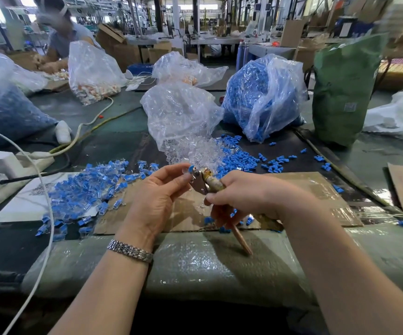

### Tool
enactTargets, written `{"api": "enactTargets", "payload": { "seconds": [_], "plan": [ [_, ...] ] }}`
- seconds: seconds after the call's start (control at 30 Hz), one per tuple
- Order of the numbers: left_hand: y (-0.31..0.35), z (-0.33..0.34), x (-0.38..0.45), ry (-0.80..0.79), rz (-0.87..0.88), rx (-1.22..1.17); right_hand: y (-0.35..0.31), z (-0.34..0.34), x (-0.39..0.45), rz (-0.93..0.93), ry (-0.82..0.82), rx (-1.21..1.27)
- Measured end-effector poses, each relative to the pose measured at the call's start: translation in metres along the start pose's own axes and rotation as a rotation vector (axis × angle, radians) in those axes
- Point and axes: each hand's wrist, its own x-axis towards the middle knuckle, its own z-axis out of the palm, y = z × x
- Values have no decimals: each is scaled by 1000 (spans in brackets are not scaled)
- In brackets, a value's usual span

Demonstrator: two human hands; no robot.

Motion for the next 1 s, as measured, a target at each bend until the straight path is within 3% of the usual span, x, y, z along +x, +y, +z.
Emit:
{"api": "enactTargets", "payload": {
  "seconds": [0.27, 0.6, 0.7, 0.77, 0.93, 1.0],
  "plan": [
    [2, 8, -8, 62, 61, 263, 11, 7, 10, -2, 32, 53],
    [-3, 6, -5, 63, 90, 262, 18, 19, 16, 1, 131, -78],
    [-2, 6, -6, 54, 126, 297, 17, 15, 13, 13, 102, 25],
    [-2, 2, -5, 156, 187, 411, 19, 4, 10, 17, 125, -10],
    [2, -7, -2, 750, 356, 982, 44, -36, 8, 112, 488, -365],
    [1, 0, -2, 671, 411, 1121, 59, -45, 12, 191, 591, -538]
  ]
}}
